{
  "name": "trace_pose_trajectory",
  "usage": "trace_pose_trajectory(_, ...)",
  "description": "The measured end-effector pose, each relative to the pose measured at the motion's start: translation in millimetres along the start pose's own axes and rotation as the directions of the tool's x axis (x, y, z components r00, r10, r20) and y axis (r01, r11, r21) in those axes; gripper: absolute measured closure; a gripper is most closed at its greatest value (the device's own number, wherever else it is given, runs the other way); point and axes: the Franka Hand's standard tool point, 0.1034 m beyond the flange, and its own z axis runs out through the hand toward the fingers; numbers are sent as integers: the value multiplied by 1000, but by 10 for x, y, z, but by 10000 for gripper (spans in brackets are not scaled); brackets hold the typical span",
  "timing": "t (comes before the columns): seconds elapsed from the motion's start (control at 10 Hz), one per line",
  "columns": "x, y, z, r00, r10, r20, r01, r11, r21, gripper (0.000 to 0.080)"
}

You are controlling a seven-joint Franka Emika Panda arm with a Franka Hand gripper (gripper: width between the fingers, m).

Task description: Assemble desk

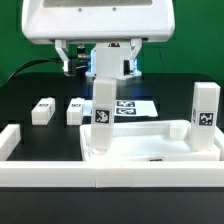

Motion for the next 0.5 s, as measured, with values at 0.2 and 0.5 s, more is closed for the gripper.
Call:
trace_pose_trajectory(0.2, 28, -63, 69, 987, 5, 159, -11, 999, 35, 151)
trace_pose_trajectory(0.5, 12, -81, 293, 965, -7, 263, -2, 999, 35, 151)
